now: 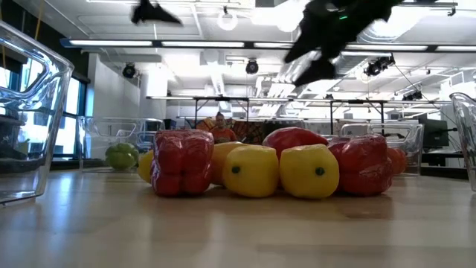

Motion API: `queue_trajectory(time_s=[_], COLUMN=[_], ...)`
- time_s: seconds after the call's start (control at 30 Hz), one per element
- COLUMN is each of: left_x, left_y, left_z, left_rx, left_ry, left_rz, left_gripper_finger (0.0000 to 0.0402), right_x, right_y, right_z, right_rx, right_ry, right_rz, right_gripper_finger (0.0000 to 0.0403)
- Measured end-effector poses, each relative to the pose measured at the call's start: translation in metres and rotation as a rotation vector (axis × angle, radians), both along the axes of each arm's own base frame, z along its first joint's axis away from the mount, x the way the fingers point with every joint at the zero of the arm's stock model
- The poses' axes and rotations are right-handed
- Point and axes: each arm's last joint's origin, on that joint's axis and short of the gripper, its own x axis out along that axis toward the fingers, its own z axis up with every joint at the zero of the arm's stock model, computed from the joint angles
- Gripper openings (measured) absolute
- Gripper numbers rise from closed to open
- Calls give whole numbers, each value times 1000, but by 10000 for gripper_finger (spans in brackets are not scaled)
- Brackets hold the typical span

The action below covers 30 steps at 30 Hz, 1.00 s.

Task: Sort produce into baskets
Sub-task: Put the green chayote into the top left transparent bin

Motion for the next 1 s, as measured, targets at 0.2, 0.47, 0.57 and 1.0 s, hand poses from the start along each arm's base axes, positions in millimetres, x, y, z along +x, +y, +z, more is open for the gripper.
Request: queue_trajectory(time_s=[0.2,0.47,0.57,1.0], left_x=[75,129,138,153], left_y=[22,29,28,26], left_z=[-50,-130,-154,-193], left_rx=[-137,-252,-263,-287], left_ry=[211,450,517,578], left_rz=[-126,-110,-114,9], left_gripper_finger=[397,397,397,397], right_x=[-52,-80,-80,-78], right_y=[32,49,49,49], right_z=[-12,-17,-17,-19], right_rx=[83,123,103,59], right_ry=[-79,-160,-163,-140], right_rz=[-168,-233,-245,-228], right_gripper_finger=[369,369,369,369])
